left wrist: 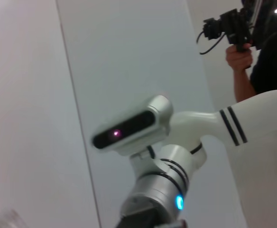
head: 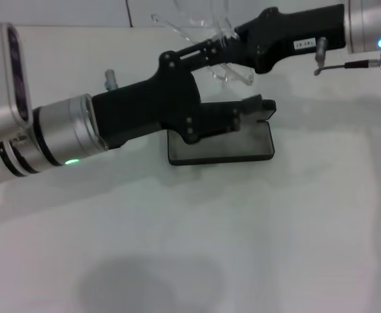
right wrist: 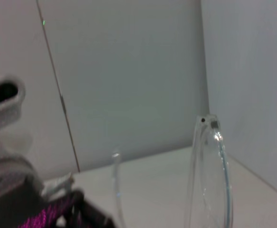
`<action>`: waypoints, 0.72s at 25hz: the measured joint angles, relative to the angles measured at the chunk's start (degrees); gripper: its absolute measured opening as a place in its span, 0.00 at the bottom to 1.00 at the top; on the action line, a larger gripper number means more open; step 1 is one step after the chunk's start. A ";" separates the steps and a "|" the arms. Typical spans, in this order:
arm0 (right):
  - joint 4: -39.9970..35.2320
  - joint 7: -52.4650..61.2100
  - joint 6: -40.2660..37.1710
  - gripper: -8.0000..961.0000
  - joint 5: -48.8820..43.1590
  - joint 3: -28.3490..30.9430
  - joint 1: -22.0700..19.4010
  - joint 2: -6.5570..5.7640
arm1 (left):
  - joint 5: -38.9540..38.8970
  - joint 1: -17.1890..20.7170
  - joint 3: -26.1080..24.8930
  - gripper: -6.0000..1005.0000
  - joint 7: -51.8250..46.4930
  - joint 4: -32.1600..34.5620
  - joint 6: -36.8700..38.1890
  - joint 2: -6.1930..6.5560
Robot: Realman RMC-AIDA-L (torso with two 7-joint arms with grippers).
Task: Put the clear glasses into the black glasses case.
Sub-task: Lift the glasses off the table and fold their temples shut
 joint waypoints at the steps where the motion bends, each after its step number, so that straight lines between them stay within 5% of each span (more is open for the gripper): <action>1: -0.15 0.04 -0.20 0.03 -0.59 -0.04 0.02 -0.02 | 0.00 0.03 -0.18 0.71 0.01 0.06 0.00 0.02; 12: -0.47 1.09 -8.61 0.03 -2.87 -0.66 0.72 -1.58 | 0.09 0.13 -1.84 0.70 0.32 0.84 -0.05 0.07; 18: -0.91 1.84 -6.99 0.03 -4.12 -0.52 0.20 -2.08 | 0.16 0.16 -1.85 0.70 0.35 1.36 -0.02 -0.22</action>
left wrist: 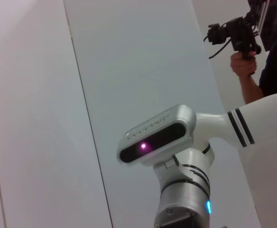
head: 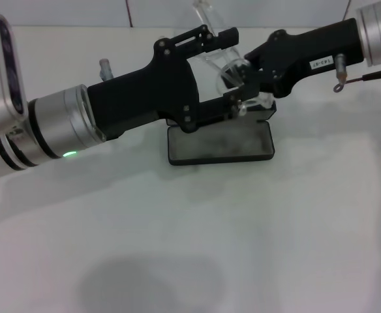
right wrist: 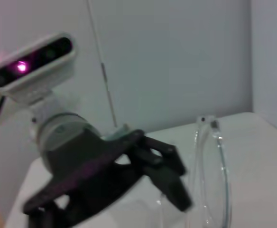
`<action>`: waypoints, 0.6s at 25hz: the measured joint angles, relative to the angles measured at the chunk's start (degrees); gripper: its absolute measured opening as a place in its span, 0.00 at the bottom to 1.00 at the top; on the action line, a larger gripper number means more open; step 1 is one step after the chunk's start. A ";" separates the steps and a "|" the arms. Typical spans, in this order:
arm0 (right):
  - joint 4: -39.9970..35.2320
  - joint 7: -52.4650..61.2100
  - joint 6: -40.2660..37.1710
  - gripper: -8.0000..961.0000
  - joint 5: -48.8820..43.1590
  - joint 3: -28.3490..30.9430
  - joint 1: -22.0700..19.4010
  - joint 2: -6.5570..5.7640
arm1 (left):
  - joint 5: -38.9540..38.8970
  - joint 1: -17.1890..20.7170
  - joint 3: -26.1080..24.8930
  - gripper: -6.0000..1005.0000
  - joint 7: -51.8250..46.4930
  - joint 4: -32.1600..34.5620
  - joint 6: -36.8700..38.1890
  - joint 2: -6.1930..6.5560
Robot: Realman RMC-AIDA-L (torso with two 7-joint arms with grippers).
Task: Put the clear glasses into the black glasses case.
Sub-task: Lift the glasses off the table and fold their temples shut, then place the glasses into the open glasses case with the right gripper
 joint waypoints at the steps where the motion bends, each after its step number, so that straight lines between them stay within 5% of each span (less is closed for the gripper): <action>1: -0.29 0.00 0.53 0.03 -0.21 0.10 -0.21 -0.01 | -0.02 0.00 0.00 0.70 0.00 0.00 0.03 0.00; 10: -5.48 0.61 4.51 0.03 -6.05 -0.19 -1.86 0.17 | -2.58 5.54 -3.14 0.70 0.05 2.94 2.11 -0.08; 15: -6.40 1.32 4.63 0.03 -13.33 -1.01 -0.04 2.32 | -2.89 9.24 -8.99 0.70 0.07 3.47 4.10 -0.26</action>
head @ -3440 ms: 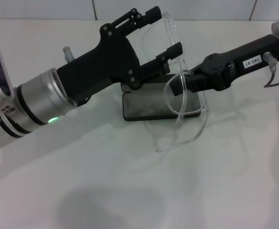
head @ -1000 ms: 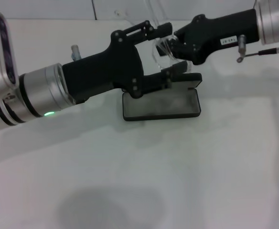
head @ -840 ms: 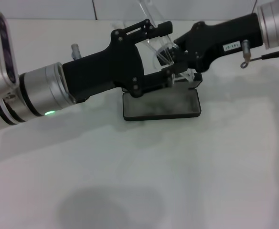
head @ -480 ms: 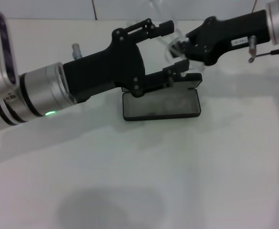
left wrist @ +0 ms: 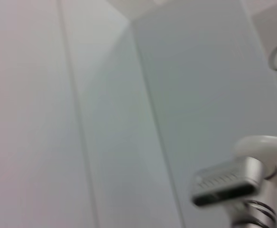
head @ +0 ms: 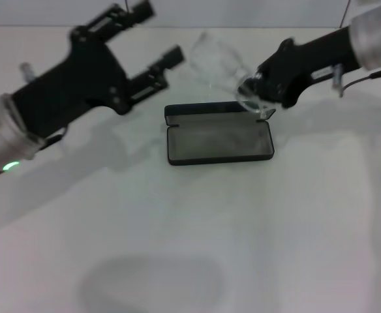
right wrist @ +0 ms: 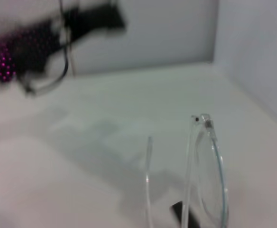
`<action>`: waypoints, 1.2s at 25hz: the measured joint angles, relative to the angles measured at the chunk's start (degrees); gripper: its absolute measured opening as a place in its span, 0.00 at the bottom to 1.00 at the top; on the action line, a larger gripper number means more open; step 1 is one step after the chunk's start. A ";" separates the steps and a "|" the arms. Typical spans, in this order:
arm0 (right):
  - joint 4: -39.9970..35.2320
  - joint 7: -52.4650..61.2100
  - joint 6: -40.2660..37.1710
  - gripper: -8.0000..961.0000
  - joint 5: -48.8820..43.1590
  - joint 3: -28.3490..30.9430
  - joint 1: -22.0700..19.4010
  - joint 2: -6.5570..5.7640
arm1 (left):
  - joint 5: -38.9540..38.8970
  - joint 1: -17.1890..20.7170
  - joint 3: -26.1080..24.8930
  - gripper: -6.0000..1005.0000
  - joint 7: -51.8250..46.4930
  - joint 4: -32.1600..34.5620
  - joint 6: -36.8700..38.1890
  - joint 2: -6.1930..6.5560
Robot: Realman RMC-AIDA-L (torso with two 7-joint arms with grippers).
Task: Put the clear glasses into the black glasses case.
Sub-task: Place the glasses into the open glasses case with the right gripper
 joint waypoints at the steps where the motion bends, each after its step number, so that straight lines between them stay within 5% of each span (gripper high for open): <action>1: -0.40 0.01 0.48 0.03 -2.71 -1.16 0.63 0.85 | -0.01 0.40 -0.87 0.70 0.00 0.00 0.23 0.00; 4: -2.23 1.68 4.15 0.03 -6.84 -7.57 1.29 2.02 | -0.06 1.14 -3.07 0.70 0.00 -0.06 0.50 0.00; 6: -4.79 7.45 12.27 0.03 -8.86 -20.44 1.21 1.96 | -0.06 1.26 -3.49 0.70 0.00 -0.21 0.53 0.05; 13: -7.26 15.95 21.60 0.03 -16.32 -36.25 1.34 2.21 | -0.06 1.08 -3.62 0.70 -0.01 -0.39 0.13 0.39; 30: -10.92 18.52 24.99 0.03 -19.63 -41.63 -0.94 2.31 | -0.03 0.91 -3.67 0.70 -0.32 -0.42 -0.51 0.64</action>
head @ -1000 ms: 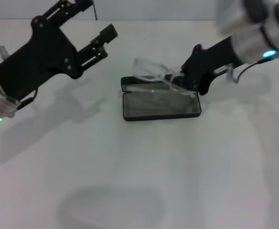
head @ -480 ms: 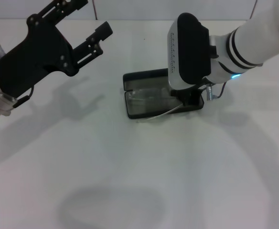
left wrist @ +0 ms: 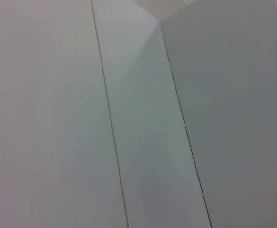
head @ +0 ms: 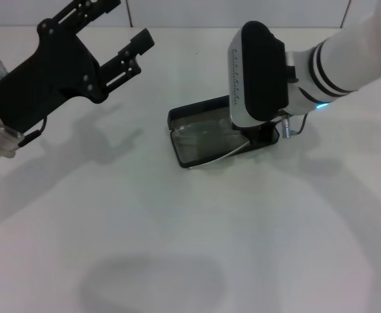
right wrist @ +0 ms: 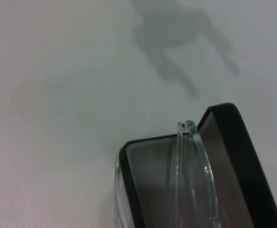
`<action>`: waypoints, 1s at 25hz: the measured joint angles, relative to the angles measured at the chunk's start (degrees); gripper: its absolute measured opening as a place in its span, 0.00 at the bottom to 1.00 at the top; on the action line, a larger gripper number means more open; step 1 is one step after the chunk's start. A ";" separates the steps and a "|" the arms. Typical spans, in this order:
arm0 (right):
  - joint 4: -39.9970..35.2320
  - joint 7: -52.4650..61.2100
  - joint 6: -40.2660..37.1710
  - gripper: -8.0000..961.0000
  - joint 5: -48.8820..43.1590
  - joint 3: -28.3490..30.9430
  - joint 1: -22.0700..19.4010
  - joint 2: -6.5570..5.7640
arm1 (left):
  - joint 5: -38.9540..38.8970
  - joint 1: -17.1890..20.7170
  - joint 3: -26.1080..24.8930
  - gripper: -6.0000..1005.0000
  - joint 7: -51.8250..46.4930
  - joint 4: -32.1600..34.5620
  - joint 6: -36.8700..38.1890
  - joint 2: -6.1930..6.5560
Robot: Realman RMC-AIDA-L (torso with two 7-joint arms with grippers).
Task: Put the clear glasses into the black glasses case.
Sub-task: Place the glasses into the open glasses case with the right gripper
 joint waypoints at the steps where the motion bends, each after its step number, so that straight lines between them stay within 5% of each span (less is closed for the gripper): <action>1: -2.48 0.01 -0.09 0.03 -1.36 0.00 -1.44 0.00 | 0.02 0.08 0.00 0.70 -0.01 0.00 0.00 -0.06; 8: -8.88 0.05 -0.07 0.03 -7.31 -1.04 -6.47 -0.01 | 0.04 0.49 0.00 0.70 -0.12 0.00 0.33 -0.30; 25: -9.52 0.15 9.02 0.05 -11.51 -6.58 -9.58 -0.01 | 0.41 1.35 0.01 0.70 -0.13 -0.09 0.45 -0.56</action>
